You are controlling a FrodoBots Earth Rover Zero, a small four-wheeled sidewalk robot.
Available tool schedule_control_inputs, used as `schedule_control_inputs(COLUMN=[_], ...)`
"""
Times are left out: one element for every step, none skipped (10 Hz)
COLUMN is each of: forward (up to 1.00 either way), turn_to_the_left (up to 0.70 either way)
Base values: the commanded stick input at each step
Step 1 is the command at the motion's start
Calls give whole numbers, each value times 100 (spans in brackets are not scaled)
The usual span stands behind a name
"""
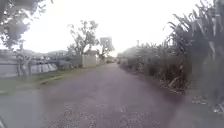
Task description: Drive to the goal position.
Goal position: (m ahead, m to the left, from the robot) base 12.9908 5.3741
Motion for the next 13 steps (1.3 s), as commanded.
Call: schedule_control_inputs(forward=[70,70,70,70,70,70,70,70,70,70,70,70,70], turn_to_the_left=[-14,0,0,0,0,0,0,0,-14,-14,-14,-14,-14])
